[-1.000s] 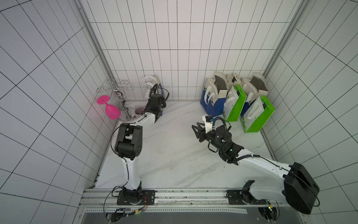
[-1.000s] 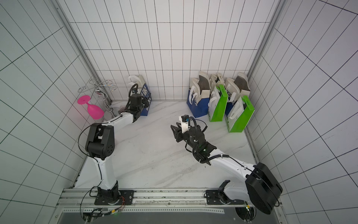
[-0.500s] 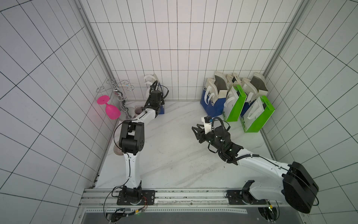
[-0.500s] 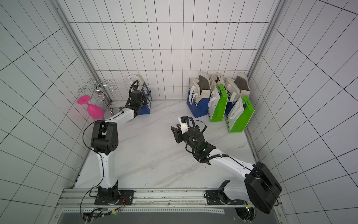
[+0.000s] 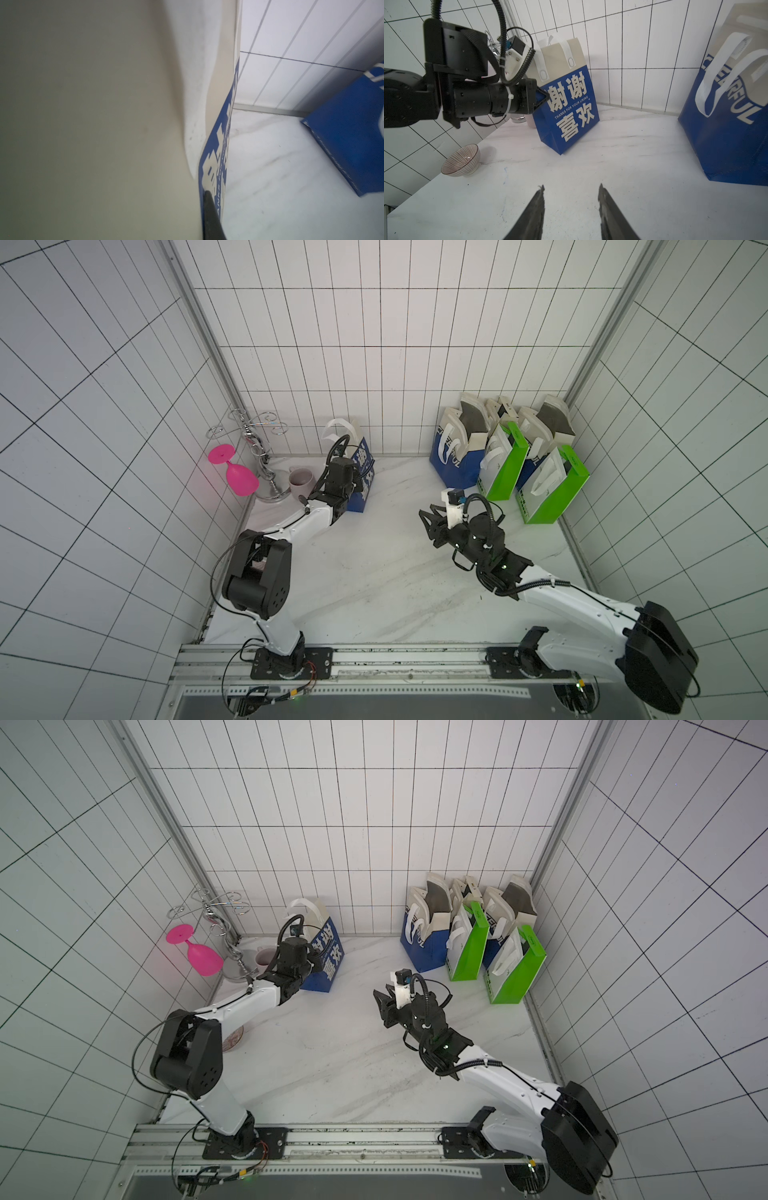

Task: Open the takeout bag
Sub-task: Move the takeout bag to the center of the board, then adjust the takeout bag at the center of the board.

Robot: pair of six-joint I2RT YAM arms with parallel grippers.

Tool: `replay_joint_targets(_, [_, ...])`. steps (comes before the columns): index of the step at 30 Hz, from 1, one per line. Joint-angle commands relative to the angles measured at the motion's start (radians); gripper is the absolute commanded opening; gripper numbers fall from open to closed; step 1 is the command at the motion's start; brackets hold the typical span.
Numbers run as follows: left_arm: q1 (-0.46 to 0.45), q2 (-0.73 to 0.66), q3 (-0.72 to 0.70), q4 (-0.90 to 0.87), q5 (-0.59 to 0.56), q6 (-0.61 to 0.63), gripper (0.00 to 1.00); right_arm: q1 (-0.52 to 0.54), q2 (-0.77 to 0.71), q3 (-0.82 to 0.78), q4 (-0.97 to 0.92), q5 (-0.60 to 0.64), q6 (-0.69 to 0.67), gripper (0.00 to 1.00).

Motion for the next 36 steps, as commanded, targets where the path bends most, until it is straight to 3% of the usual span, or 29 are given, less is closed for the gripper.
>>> replay_joint_targets(1, [-0.076, -0.13, -0.152, 0.025, 0.025, -0.081, 0.0, 0.005, -0.064, -0.072, -0.029, 0.03, -0.012, 0.43])
replay_joint_targets(10, [-0.354, -0.427, -0.462, -0.009, -0.049, -0.199, 0.01, 0.006, -0.236, -0.142, -0.114, 0.056, -0.005, 0.43])
replay_joint_targets(12, [-0.373, -0.476, -0.488, -0.027, -0.038, -0.215, 0.18, 0.005, -0.27, -0.158, -0.139, 0.059, -0.005, 0.43])
replay_joint_targets(17, [-0.383, -0.612, -0.507, -0.065, 0.097, -0.157, 0.49, 0.005, -0.324, -0.192, -0.193, 0.06, 0.011, 0.43])
replay_joint_targets(20, [-0.385, -0.698, -0.542, -0.059, 0.197, -0.105, 0.62, 0.005, -0.32, -0.205, -0.226, 0.062, 0.033, 0.43])
replay_joint_targets(23, [-0.385, -0.748, -0.531, -0.162, 0.214, -0.073, 0.62, 0.005, -0.282, -0.218, -0.233, 0.037, 0.077, 0.42])
replay_joint_targets(27, [-0.377, -0.82, -0.531, -0.248, 0.066, -0.094, 0.62, 0.006, -0.167, -0.212, -0.2, -0.015, 0.148, 0.39])
replay_joint_targets(30, [-0.323, -0.849, -0.515, -0.286, 0.026, -0.091, 0.63, 0.008, -0.048, -0.177, -0.169, -0.041, 0.185, 0.36])
replay_joint_targets(36, [-0.181, -0.851, -0.508, -0.251, 0.059, -0.101, 0.63, 0.003, 0.209, -0.057, -0.117, 0.014, 0.195, 0.32])
